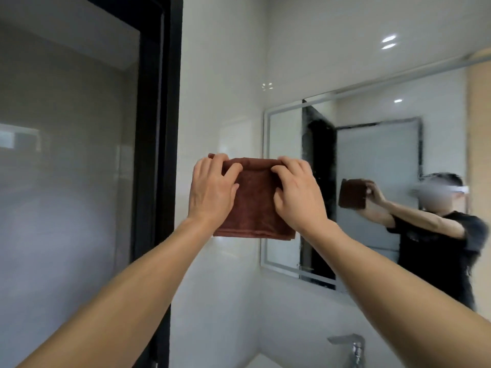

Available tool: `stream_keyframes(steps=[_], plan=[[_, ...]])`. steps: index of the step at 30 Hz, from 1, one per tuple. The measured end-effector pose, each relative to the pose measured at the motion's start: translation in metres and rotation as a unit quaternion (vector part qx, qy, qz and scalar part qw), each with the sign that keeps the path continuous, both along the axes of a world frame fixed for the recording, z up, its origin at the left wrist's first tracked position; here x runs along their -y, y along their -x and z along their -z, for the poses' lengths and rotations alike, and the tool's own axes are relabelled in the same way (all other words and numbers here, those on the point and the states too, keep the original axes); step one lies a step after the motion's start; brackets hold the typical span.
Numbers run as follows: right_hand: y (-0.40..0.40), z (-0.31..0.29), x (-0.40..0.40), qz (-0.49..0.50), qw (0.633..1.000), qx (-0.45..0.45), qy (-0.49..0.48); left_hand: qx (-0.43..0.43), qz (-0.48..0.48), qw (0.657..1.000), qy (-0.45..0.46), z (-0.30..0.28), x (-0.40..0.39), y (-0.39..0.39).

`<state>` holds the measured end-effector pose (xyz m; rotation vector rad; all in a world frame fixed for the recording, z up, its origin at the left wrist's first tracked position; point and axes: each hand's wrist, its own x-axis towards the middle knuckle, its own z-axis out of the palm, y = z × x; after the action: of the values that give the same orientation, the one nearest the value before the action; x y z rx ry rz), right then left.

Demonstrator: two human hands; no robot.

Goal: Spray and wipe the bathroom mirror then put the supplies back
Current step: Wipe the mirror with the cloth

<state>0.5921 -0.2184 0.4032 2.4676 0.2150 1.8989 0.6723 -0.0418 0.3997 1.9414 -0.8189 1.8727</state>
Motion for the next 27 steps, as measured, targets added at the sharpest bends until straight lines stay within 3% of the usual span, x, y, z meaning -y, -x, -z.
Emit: stream_keyframes(steps=[12, 27], plan=[[-0.045, -0.007, 0.136, 0.148, 0.989, -0.011, 0.004, -0.016, 0.138, 0.990, 0.011, -0.004, 0.170, -0.091], [-0.085, -0.033, 0.228, 0.367, 0.930, -0.002, -0.011, 0.019, 0.328, 0.944, 0.005, -0.038, 0.328, -0.181]])
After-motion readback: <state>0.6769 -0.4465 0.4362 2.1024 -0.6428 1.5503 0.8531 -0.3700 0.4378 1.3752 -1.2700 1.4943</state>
